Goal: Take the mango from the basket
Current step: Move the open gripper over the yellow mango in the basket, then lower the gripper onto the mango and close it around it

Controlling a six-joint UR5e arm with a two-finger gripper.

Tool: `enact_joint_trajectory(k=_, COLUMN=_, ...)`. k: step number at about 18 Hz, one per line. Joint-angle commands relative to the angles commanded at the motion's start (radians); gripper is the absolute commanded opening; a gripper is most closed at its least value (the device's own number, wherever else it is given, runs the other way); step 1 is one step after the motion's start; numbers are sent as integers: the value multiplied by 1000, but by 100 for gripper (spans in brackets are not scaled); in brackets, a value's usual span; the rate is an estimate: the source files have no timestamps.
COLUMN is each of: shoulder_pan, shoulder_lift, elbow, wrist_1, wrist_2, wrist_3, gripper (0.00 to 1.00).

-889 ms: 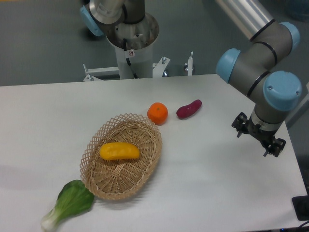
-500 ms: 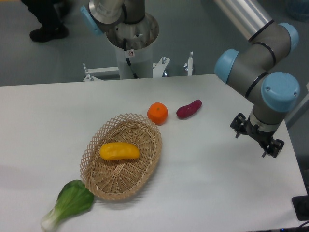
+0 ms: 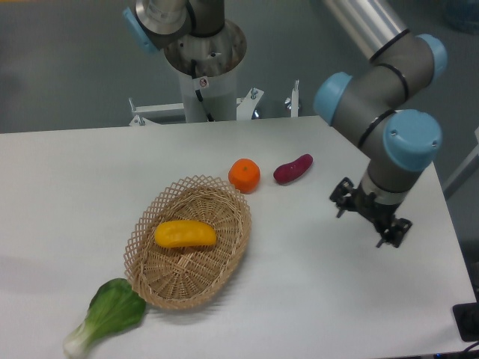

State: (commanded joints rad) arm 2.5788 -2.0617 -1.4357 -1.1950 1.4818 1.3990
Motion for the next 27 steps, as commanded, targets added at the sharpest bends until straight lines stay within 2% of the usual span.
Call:
enact_joint_trajectory(k=3, shoulder_pan=-70, shoulder_lift=5, elbow=-26, wrist_1=0, wrist_2=0, wrist_3=-20, gripper=100)
enact_joint_trajectory(k=5, shoulder_pan=-109, shoulder_lift=9, elbow=-40, wrist_1=8, wrist_2=-2, wrist_3=-110, gripper=100)
enact_joint_trajectory(k=7, shoulder_pan=-141, shoulder_lift=31, elbow=-66, wrist_1=28, wrist_2=-2, wrist_3=-130, gripper=100)
enact_joint_trajectory(k=9, shoulder_pan=-175, shoulder_lift=54, elbow=-112, wrist_1=66, wrist_2=-2, wrist_3=-130, gripper=100)
enact_joint_trajectory(k=12, shoulder_pan=-235, shoulder_lift=103, elbow=-234, wrist_1=127, wrist_2=-3, wrist_3=-130, gripper=100)
enact_joint_trajectory(k=14, shoulder_pan=-287, shoulder_lift=113, elbow=-317, wrist_1=210, wrist_2=-3, wrist_3=-135, gripper=100)
enact_joint_trajectory(k=16, shoulder_pan=-310, shoulder_lift=109, elbow=-338, wrist_1=267, wrist_2=-2, wrist_3=-141, gripper=100)
enact_joint_trajectory(k=27, shoulder_pan=-373, shoulder_lift=112, elbow=-393, wrist_1=268, wrist_2=2, wrist_3=-132, gripper=100)
